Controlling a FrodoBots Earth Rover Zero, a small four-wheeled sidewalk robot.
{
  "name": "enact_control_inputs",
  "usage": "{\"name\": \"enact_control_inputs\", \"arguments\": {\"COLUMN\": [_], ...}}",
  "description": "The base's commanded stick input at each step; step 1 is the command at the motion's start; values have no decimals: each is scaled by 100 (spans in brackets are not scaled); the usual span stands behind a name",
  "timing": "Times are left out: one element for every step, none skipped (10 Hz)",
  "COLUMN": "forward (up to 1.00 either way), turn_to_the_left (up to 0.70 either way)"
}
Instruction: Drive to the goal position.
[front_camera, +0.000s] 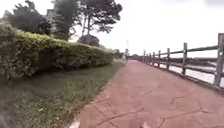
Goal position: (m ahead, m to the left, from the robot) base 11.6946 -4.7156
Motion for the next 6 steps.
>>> {"name": "enact_control_inputs", "arguments": {"forward": [70, 70, 70, 70, 70, 70], "turn_to_the_left": [0, 0, 0, 0, 0, 0]}}
